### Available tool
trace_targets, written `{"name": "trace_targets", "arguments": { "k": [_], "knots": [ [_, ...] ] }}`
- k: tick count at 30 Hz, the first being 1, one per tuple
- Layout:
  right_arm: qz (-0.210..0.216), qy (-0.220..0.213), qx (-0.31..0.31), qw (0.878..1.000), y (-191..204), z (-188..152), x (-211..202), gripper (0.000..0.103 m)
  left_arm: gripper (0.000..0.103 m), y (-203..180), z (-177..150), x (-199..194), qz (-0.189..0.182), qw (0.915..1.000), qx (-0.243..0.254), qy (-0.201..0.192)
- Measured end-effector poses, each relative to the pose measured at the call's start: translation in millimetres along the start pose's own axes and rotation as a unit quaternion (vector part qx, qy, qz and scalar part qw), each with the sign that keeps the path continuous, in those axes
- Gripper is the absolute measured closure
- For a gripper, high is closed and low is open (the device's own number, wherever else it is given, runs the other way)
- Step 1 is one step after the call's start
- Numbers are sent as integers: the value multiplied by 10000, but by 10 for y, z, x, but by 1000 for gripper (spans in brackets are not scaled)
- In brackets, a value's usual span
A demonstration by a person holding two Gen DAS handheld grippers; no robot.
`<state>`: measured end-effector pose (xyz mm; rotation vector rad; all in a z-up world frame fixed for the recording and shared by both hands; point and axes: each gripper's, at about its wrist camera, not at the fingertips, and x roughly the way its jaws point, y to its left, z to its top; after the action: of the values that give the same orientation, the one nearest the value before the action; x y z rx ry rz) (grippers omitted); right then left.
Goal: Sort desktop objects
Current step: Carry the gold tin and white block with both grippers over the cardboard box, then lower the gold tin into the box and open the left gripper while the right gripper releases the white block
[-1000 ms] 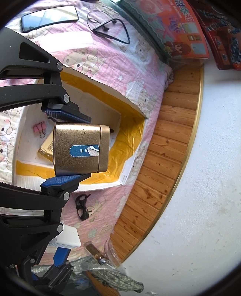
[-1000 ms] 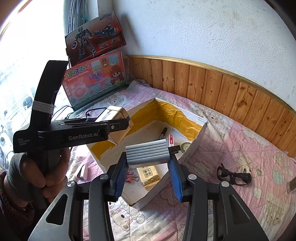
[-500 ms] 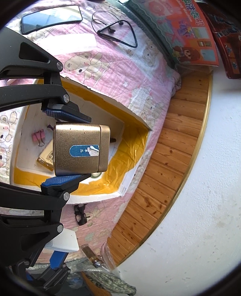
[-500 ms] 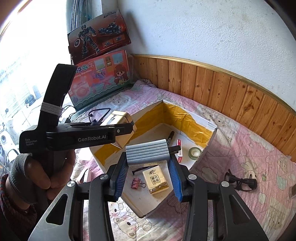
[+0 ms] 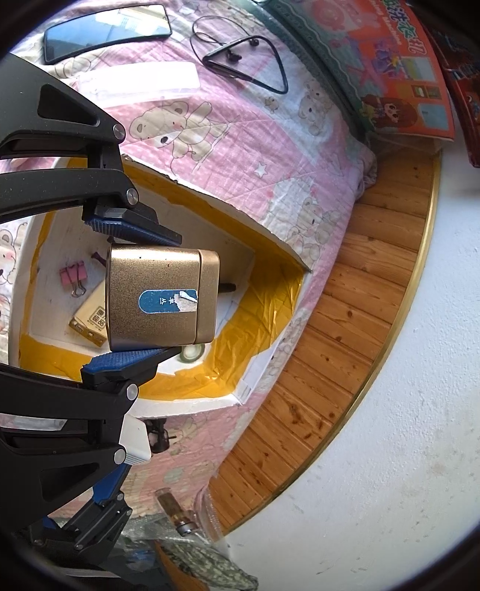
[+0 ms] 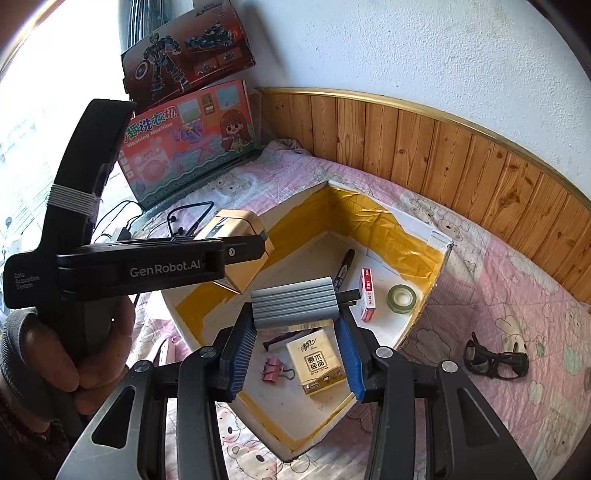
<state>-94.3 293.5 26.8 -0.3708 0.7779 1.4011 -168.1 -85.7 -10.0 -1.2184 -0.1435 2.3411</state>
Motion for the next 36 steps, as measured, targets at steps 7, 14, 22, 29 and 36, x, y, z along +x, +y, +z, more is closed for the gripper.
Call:
{"name": "trace_targets", "arguments": {
  "k": [7,14,22,29,36],
  "knots": [
    [-187,134,-74,9997,-28,68,161,59,51,52,56,103,34,9999,-98,90],
    [-376,242,-59,9990,-68,156,276,59,51,72,120,234,63,9997,-145,193],
    [-448,375,-5,9983,-135,239,422,59,51,104,177,353,130,9994,-170,283],
    [-514,467,52,9976,-222,332,532,59,51,148,210,454,232,9988,-214,385],
    [-498,589,242,9967,-344,417,668,59,51,159,202,524,300,9981,-167,507]
  ]
}}
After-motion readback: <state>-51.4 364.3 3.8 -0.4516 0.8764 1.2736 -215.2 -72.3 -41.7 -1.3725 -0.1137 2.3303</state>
